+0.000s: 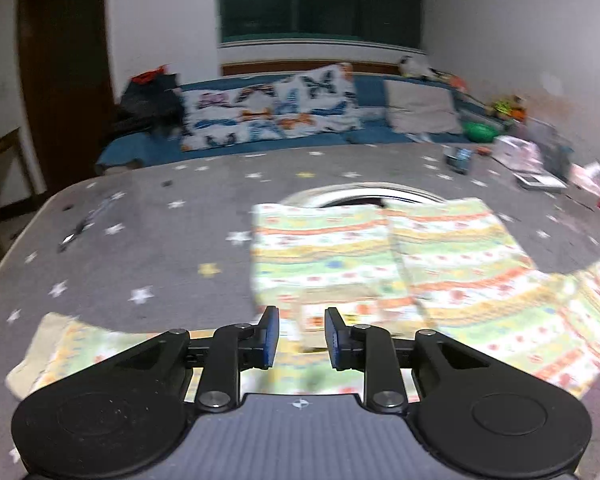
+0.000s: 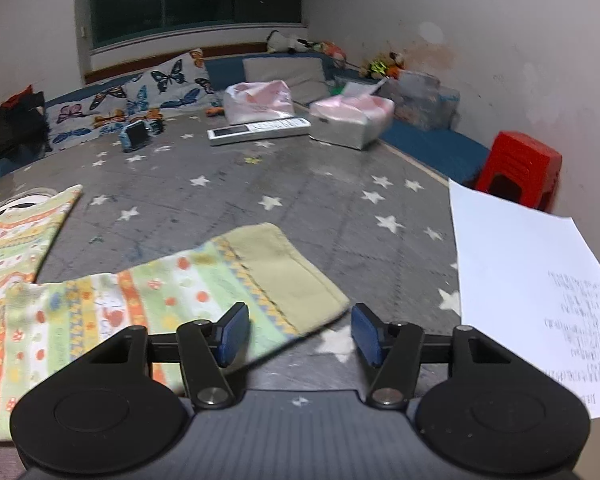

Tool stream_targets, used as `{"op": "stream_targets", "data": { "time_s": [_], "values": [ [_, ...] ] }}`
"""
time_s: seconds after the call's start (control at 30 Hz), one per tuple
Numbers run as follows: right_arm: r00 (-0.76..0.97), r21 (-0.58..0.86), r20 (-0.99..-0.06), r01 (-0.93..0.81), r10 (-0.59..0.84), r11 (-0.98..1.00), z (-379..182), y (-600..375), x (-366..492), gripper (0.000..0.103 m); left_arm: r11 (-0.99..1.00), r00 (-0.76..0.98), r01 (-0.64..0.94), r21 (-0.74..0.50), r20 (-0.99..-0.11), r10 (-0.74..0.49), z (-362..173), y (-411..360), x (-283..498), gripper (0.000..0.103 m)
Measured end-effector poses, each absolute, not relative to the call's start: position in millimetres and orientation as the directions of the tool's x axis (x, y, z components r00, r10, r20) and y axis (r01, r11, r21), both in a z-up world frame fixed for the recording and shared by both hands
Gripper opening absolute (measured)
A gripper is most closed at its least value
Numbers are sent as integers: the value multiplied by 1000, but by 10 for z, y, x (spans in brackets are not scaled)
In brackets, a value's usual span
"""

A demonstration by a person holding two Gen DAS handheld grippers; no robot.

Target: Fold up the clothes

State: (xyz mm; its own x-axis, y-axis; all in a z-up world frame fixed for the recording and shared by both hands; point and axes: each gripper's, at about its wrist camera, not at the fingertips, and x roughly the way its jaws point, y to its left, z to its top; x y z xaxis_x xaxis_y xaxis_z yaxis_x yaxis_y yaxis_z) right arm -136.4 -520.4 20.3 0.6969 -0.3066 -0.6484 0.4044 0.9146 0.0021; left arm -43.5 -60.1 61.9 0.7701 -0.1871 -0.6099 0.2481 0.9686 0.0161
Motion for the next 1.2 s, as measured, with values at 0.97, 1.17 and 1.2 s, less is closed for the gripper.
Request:
{"op": "stream_targets", "data": {
  "time_s": [0.97, 1.17, 1.2],
  "values": [
    [758, 146, -600, 420, -258, 896, 304, -5297, -1437, 5, 863, 664, 503, 39, -657, -358, 391, -1548, -735, 43],
    [802, 207, -557, 387, -217, 899, 527, -5266, -1499, 5, 851, 651, 524, 38, -662, -371, 350, -1633, -759, 44],
    [812, 217, -547, 373, -204, 902, 577, -5242, -1510, 5, 850, 650, 525, 37, -662, -373, 347, -1633, -764, 45]
  ]
}}
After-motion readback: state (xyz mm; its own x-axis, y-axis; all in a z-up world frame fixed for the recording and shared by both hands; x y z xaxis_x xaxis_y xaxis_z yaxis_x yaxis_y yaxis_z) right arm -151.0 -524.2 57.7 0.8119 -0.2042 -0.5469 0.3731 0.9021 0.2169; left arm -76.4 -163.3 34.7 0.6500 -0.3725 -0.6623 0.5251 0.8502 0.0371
